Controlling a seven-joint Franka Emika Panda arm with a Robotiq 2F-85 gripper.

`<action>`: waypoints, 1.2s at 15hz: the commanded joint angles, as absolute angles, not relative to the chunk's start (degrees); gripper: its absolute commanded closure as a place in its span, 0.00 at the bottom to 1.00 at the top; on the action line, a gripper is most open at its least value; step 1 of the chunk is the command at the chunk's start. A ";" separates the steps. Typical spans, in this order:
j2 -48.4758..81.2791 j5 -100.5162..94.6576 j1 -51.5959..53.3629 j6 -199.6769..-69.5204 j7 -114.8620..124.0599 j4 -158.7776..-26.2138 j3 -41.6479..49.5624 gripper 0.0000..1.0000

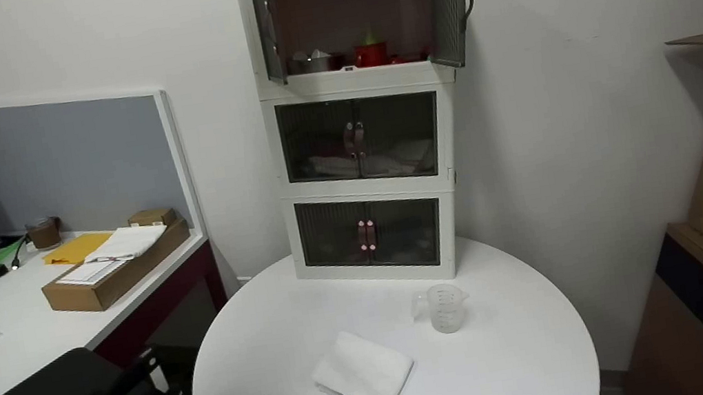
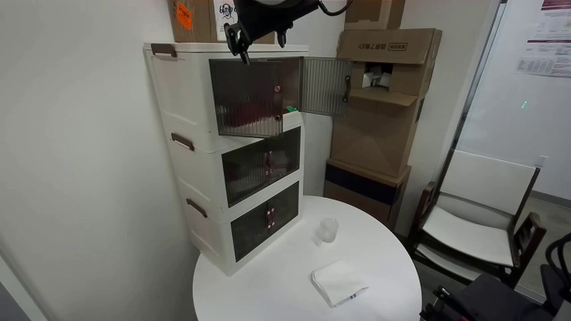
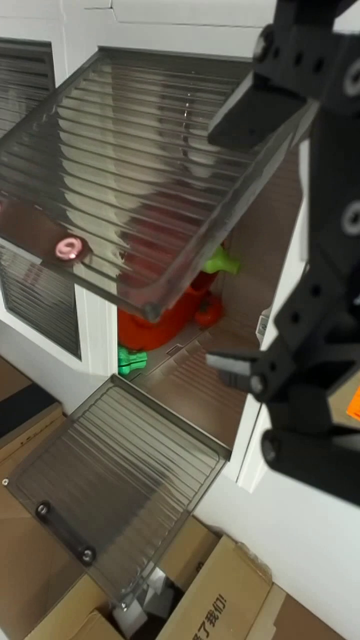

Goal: Close the topmost shelf's left door

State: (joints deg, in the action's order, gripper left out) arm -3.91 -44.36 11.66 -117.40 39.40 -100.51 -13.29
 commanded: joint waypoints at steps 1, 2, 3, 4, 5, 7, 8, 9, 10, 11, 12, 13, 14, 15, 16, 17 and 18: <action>-4.29 -36.26 10.96 -123.31 36.22 -102.42 -11.95 0.00; -4.48 -32.53 10.82 -126.40 34.20 -103.57 -11.53 0.00; -4.74 -29.26 10.74 -129.49 32.39 -105.03 -11.32 0.00; -4.95 -25.90 10.66 -132.25 30.13 -106.31 -11.15 0.00; -4.89 -22.21 10.53 -134.98 27.31 -107.43 -10.98 0.00; -4.03 -13.62 10.24 -139.69 20.09 -108.75 -10.21 0.00; -3.10 -10.24 10.01 -140.75 17.23 -108.72 -9.80 0.00; -2.17 -8.96 9.46 -140.58 15.87 -108.33 -9.39 0.00; -1.49 -7.46 9.03 -140.35 14.32 -108.13 -8.98 0.00; -0.76 -7.52 8.41 -139.94 14.02 -107.75 -8.54 0.00; -0.09 -8.21 7.80 -139.46 14.34 -107.41 -8.06 0.00; 0.37 -8.34 7.35 -139.35 14.25 -107.33 -7.61 0.00; 0.92 -8.77 6.88 -139.05 14.51 -107.02 -7.16 0.00; 1.31 -9.32 6.53 -139.05 14.88 -106.90 -6.78 0.00; 1.72 -9.46 6.28 -139.08 14.90 -106.73 -6.48 0.00; 2.09 -9.39 6.11 -139.27 14.91 -106.67 -6.24 0.00; 2.58 -9.70 6.06 -139.81 15.24 -106.59 -6.14 0.00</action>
State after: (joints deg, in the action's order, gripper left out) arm 0.94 -9.59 6.22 -138.91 15.80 -108.09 -6.59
